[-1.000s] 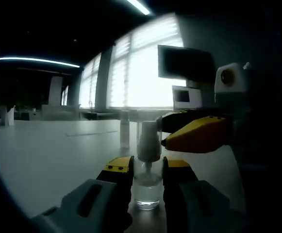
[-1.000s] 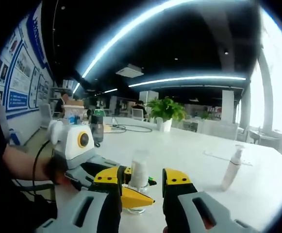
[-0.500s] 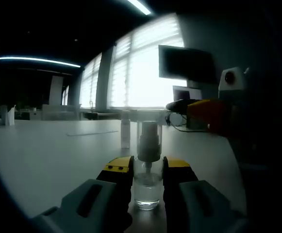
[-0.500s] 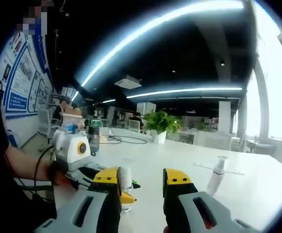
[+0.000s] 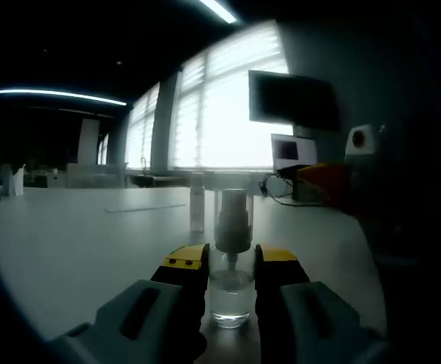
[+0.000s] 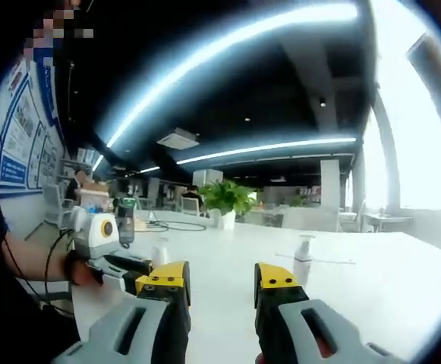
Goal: Clamp pump bottle remove cover press pump head put on cover
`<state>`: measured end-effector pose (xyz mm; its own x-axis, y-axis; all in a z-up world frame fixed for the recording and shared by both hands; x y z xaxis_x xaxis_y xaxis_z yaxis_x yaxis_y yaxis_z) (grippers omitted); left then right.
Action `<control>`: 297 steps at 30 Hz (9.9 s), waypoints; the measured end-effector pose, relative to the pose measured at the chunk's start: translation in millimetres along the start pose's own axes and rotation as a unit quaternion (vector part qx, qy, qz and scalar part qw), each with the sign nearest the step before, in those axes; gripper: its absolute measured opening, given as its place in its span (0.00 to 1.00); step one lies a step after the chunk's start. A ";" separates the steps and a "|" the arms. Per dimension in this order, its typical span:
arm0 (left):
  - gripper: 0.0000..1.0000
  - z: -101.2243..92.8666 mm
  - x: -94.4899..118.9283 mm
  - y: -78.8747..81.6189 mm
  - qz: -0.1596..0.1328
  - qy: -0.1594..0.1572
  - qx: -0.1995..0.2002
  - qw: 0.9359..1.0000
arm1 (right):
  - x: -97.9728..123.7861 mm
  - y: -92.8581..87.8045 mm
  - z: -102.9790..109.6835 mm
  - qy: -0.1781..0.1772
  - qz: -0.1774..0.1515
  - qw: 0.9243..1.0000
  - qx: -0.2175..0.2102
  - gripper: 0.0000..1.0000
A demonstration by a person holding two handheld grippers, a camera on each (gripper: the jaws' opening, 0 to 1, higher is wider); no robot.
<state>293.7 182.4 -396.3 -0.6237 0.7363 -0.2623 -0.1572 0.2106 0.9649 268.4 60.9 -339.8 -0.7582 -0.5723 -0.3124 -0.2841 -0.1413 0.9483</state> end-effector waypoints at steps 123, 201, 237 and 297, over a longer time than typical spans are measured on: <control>0.26 166.2 -108.6 -26.7 -0.003 0.187 -0.042 0.981 | 35.0 -37.1 -41.8 -0.044 -0.005 0.999 -0.020 0.19; 0.32 34.8 35.6 26.9 -0.051 0.092 0.008 0.994 | 36.4 -44.7 -32.0 -0.015 0.021 0.999 -0.030 0.22; 0.31 35.9 -7.5 30.2 -0.036 0.102 -0.004 0.994 | 35.7 -42.7 -38.0 -0.032 0.011 0.999 -0.033 0.21; 0.28 55.0 -200.6 -36.0 -0.023 0.112 0.016 0.993 | 35.5 -41.2 -42.6 -0.036 0.004 0.998 -0.046 0.20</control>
<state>466.6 62.5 -379.2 -0.7714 0.5654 -0.2921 -0.1670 0.2630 0.9502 278.2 12.0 -387.5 -0.8009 -0.5154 -0.3048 -0.2251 -0.2126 0.9509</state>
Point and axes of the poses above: the point that each gripper's makers call its tool centre point, and the gripper's own axes: x roughly backward along the fingers, z roughly to its left, y roughly out of its top, the point moved 1 cm from there along x, roughly backward along the fingers, and after that the axes turned 13 degrees about -z, right-handed, at the moved point
